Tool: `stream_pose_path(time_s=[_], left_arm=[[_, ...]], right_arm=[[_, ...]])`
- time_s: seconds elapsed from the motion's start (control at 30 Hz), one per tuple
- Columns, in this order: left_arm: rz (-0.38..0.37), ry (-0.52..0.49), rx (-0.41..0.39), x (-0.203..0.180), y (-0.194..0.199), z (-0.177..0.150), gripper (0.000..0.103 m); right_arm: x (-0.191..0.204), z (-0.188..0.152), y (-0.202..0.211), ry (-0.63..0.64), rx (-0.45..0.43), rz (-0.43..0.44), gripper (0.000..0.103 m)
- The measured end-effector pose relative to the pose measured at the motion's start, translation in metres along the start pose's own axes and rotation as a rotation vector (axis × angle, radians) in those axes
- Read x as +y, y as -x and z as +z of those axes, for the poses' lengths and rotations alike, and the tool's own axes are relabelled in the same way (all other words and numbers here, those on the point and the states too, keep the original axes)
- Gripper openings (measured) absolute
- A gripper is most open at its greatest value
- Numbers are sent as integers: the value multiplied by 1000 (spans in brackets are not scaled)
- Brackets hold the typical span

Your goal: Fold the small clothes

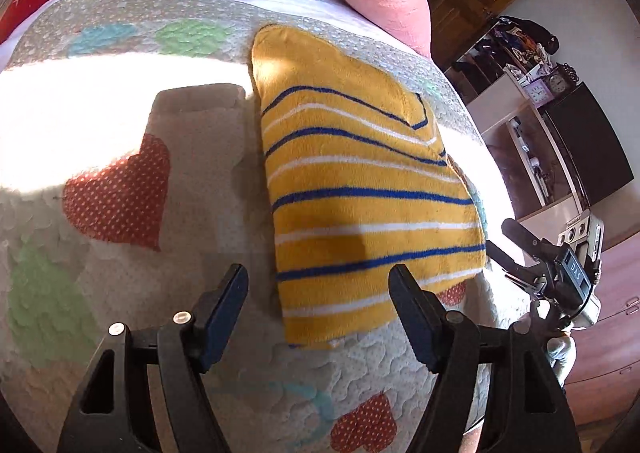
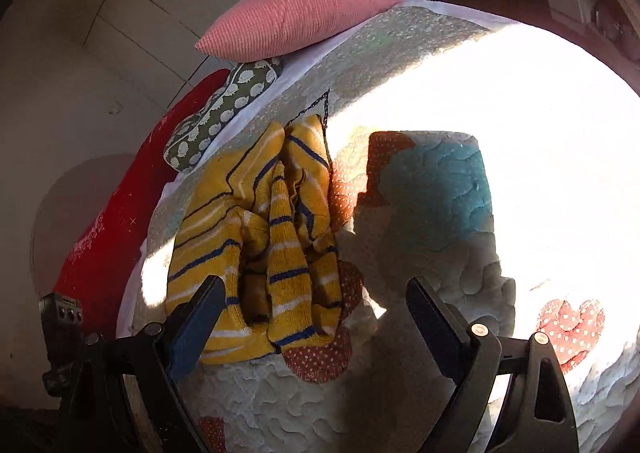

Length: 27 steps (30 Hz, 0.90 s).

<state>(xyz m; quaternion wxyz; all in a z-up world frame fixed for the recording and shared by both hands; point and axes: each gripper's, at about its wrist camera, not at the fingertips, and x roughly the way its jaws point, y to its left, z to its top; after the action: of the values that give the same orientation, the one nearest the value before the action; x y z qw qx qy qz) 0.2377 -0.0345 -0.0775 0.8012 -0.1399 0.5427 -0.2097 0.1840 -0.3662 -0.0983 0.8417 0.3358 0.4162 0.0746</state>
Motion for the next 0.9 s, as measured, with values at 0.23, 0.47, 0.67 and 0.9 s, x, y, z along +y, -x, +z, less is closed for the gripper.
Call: stream_pose_path(time_s=[0.23,0.47,0.67,0.9], left_arm=[[-186,82,75,19,-54,56,83],[-179,139,91,17,-81,89,79],[-151,105,90,14,-44,85,38],[-42,50,30,6,15,77,38]], right_arm=[[-7,47,-64,-110,43,91,94],[40,70,-129,46,122,54,86],[71,65,-127,30,164,146,40],[116,41,-116,19,202,290,40]])
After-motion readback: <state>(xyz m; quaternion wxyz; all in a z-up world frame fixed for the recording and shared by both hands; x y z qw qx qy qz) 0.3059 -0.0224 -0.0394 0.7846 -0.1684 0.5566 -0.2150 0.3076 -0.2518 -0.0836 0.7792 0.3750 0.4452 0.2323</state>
